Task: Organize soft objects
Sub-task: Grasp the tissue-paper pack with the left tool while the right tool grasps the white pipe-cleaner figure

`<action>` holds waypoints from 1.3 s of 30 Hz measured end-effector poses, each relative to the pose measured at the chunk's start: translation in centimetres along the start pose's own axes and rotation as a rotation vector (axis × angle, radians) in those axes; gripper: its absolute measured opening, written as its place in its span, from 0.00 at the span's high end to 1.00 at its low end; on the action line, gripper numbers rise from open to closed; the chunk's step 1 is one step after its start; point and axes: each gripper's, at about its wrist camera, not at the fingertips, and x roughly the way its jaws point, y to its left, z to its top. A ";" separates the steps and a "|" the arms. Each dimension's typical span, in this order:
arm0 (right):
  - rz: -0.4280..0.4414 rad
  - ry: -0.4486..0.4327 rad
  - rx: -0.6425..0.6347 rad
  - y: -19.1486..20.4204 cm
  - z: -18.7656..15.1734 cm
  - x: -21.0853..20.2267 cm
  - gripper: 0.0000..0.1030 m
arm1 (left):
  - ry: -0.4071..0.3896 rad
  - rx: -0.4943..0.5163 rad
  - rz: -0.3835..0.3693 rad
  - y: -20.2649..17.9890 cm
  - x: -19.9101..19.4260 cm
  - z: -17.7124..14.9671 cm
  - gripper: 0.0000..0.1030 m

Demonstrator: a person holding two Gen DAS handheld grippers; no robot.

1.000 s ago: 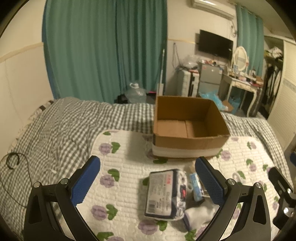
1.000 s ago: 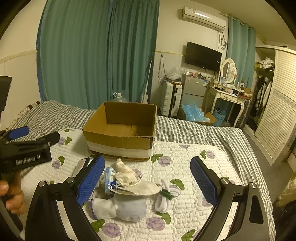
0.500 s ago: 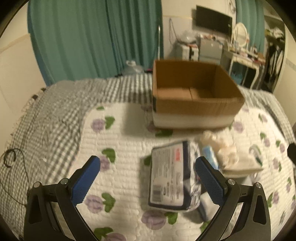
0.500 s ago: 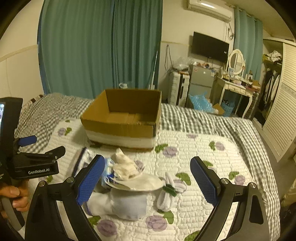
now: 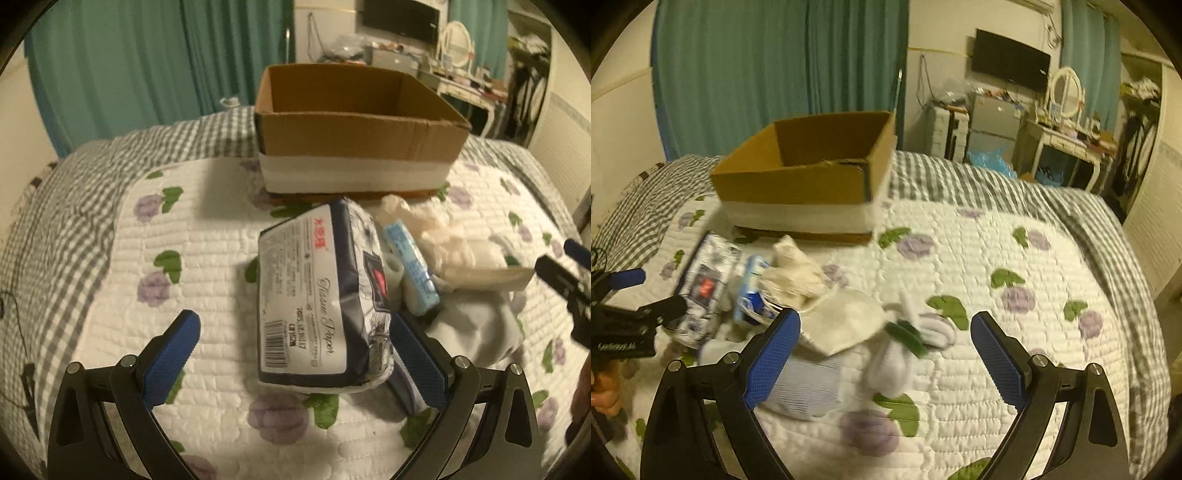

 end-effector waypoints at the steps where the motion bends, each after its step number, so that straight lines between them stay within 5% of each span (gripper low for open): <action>1: -0.004 0.007 0.008 -0.4 -0.1 0.3 0.09 | 0.016 -0.004 0.000 0.0 0.4 -0.2 0.00; 19: -0.013 0.108 -0.058 -2.2 -1.2 5.9 0.09 | 0.112 -0.102 -0.019 0.7 5.9 -1.0 0.01; 21: -0.019 0.124 -0.075 -2.2 -1.5 6.6 0.09 | 0.122 -0.093 -0.013 0.7 6.2 -1.1 0.16; 23: -0.002 0.133 -0.065 -2.4 -1.9 7.1 0.09 | 0.114 -0.076 -0.008 0.5 6.1 -1.2 0.18; 27: 0.027 0.174 -0.038 -2.9 -2.4 7.9 0.41 | 0.091 -0.078 -0.012 0.6 5.5 -1.3 0.24; 30: 0.043 0.179 -0.051 -2.8 -2.7 7.7 0.53 | 0.064 -0.071 0.005 0.6 4.7 -1.3 0.28; 31: 0.049 0.179 -0.062 -2.5 -2.8 7.6 0.81 | 0.049 -0.065 0.014 0.6 4.3 -1.3 0.28; 39: 0.033 0.137 -0.080 -2.1 -2.8 5.3 0.81 | -0.035 -0.050 0.020 1.0 1.5 -0.3 0.29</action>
